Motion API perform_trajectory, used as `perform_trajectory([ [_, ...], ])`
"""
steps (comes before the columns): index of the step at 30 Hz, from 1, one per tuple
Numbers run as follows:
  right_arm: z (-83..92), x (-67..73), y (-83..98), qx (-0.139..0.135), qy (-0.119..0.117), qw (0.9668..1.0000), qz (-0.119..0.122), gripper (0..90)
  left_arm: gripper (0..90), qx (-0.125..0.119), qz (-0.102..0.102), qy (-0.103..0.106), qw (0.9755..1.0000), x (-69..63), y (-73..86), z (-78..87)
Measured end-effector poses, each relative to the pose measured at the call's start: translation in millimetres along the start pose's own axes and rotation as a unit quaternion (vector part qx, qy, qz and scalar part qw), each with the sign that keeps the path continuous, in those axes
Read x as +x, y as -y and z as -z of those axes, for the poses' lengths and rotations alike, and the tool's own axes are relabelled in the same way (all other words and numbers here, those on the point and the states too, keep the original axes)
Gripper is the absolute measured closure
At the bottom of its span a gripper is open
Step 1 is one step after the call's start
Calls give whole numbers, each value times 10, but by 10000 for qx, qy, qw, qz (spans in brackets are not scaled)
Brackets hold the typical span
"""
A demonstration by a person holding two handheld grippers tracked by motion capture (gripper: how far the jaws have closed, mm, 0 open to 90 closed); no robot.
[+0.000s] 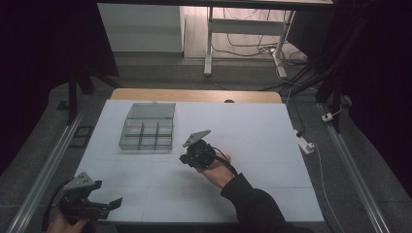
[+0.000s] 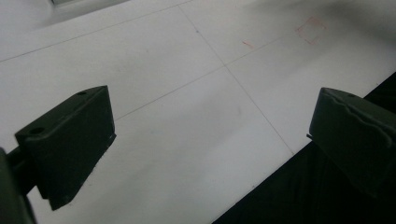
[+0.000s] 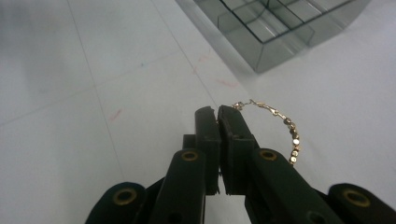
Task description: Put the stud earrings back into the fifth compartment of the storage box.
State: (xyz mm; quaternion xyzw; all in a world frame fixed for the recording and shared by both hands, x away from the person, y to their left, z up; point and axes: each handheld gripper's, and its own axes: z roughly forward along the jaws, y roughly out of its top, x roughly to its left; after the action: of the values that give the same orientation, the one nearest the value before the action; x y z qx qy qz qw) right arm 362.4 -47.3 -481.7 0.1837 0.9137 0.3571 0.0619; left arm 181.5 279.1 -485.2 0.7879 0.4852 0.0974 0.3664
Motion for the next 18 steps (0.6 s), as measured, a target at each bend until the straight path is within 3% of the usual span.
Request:
perform_trajectory([
  [18,-378,23,-476,-302,-244,9989,254,870,3,-36,19,30,10000,8,3,5],
])
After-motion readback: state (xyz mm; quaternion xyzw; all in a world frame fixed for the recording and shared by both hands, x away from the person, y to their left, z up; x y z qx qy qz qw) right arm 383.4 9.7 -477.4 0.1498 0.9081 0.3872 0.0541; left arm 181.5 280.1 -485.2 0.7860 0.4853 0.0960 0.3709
